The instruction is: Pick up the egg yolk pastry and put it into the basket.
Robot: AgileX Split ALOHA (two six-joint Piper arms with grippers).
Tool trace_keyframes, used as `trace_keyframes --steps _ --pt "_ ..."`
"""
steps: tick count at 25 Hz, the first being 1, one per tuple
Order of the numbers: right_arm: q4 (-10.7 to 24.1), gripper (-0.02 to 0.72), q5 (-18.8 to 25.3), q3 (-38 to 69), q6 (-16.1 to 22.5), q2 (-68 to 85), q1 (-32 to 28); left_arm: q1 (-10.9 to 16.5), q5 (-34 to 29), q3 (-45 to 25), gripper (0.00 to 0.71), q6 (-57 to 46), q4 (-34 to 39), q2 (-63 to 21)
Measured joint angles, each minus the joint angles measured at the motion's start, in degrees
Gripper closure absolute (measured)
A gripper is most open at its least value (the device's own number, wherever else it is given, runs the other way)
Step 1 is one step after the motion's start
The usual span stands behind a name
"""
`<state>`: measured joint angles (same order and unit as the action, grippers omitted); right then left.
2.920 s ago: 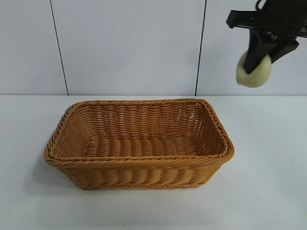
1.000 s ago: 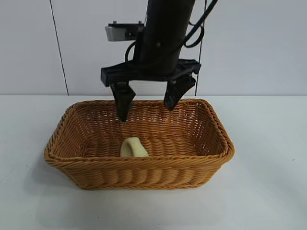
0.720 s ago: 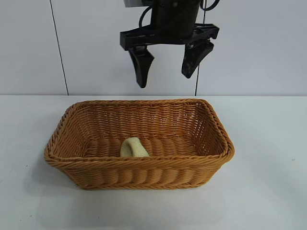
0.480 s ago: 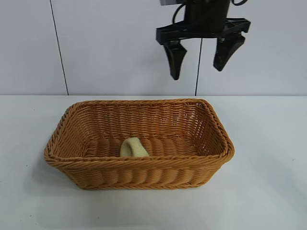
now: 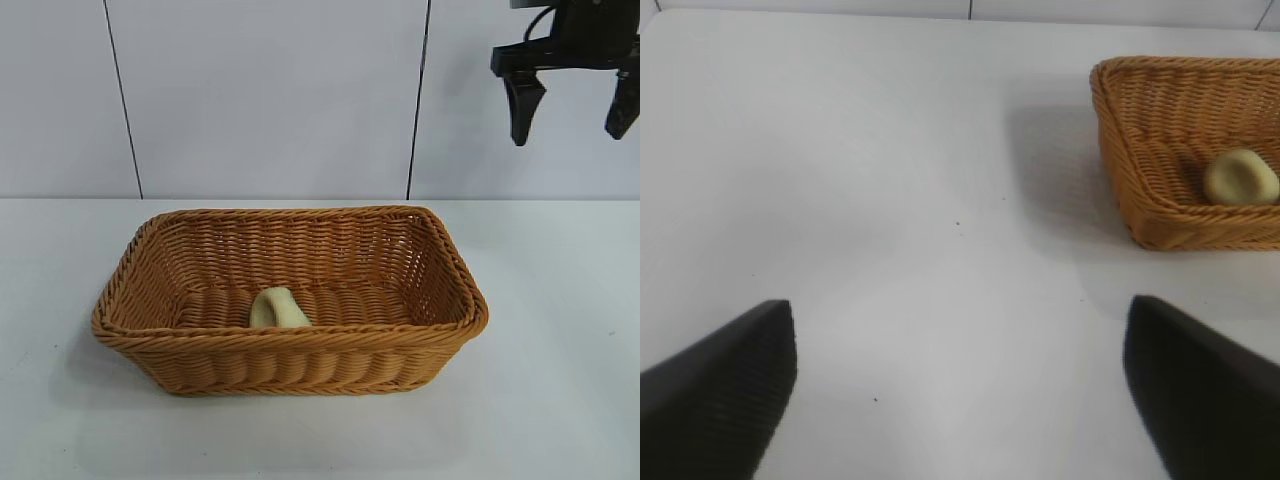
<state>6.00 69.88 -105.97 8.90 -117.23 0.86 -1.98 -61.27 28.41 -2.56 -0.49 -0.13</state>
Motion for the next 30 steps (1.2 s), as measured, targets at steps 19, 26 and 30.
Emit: trace_keyframes --steps 19,26,30 --pt "-2.1 0.035 0.0 40.3 -2.4 39.9 0.0 0.0 0.0 0.0 0.067 0.0 0.0 0.0" --pt "-2.2 0.035 -3.6 61.3 -3.4 61.9 0.0 0.0 0.0 0.0 0.067 0.0 0.0 0.0" --pt "-2.2 0.035 -6.2 71.9 -3.4 74.6 0.0 0.0 0.0 0.0 0.067 0.0 0.0 0.0"
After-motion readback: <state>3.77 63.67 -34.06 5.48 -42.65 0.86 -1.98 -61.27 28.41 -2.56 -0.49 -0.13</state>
